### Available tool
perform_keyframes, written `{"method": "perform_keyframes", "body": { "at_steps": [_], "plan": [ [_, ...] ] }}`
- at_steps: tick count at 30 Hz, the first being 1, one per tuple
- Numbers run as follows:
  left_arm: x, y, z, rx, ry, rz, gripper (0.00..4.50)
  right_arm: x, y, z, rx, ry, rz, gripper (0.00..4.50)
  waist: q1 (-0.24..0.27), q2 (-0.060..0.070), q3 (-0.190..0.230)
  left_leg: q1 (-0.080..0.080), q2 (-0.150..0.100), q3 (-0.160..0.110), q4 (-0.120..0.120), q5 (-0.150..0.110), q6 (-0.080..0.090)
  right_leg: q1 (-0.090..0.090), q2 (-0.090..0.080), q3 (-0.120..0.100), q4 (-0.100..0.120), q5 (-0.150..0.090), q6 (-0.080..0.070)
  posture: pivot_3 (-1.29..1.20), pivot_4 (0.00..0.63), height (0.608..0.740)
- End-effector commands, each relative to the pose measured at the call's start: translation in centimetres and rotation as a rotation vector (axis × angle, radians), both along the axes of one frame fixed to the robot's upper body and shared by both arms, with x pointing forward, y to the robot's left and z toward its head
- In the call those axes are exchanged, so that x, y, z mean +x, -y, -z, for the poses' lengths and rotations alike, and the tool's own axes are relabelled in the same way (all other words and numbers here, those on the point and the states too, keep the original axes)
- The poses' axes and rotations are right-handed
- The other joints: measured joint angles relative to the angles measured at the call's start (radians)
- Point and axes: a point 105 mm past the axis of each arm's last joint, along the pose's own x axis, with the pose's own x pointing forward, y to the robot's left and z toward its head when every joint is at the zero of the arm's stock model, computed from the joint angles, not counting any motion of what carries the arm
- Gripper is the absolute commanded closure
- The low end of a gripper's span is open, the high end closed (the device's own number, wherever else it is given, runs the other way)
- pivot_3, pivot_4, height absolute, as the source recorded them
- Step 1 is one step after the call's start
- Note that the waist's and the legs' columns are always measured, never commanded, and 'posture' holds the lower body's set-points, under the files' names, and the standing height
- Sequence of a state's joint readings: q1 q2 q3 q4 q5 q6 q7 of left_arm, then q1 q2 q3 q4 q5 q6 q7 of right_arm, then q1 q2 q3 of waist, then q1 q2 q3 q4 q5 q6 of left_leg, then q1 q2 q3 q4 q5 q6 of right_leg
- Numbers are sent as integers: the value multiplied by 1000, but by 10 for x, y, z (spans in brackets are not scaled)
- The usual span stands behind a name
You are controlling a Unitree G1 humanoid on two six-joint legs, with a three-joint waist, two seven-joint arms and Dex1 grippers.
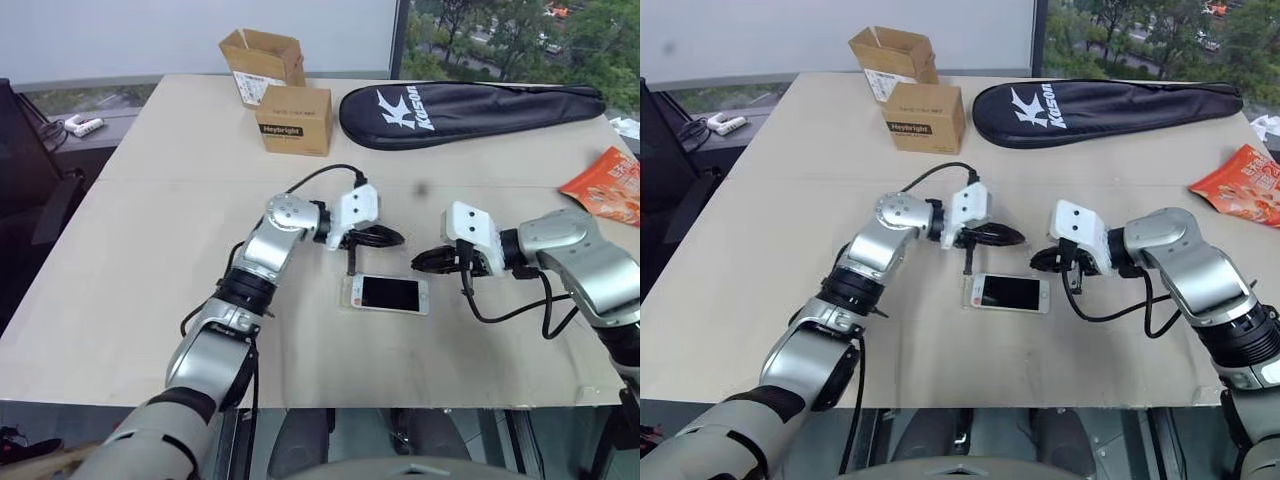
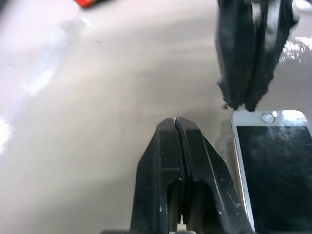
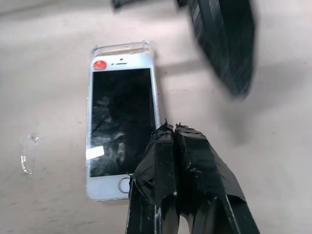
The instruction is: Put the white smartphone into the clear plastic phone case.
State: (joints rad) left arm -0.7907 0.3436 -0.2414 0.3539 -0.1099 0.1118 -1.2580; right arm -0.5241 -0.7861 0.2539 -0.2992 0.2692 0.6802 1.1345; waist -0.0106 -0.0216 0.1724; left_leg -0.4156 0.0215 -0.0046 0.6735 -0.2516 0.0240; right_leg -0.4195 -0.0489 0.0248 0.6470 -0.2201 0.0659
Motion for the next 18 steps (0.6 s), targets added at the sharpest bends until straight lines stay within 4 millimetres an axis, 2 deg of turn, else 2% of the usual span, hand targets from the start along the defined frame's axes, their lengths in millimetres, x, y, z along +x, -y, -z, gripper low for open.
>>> {"method": "perform_keyframes", "body": {
  "at_steps": [1,7,12,18],
  "plan": [
    [-9,-16,-11,-29,21,0,4500,-4,2,-12,40,60,3,4414,-2,0,0,0,0,0,0,0,0,0,0,0,0,0,0,0,150,740],
    [-26,-36,6,-36,-67,-47,4500,-20,3,-7,108,55,-39,4414,0,0,0,1,0,0,0,0,0,1,0,0,0,0,0,0,150,740],
    [-29,-33,13,-57,-112,-71,4500,-28,3,0,92,38,-50,4414,5,0,0,1,0,-2,2,0,0,4,0,-2,0,0,0,0,150,740],
    [-36,-35,20,-22,-136,-58,4500,-23,3,4,75,56,-23,4414,-2,0,0,2,0,-2,2,0,0,4,0,-2,0,0,0,0,150,740]
  ]
}}
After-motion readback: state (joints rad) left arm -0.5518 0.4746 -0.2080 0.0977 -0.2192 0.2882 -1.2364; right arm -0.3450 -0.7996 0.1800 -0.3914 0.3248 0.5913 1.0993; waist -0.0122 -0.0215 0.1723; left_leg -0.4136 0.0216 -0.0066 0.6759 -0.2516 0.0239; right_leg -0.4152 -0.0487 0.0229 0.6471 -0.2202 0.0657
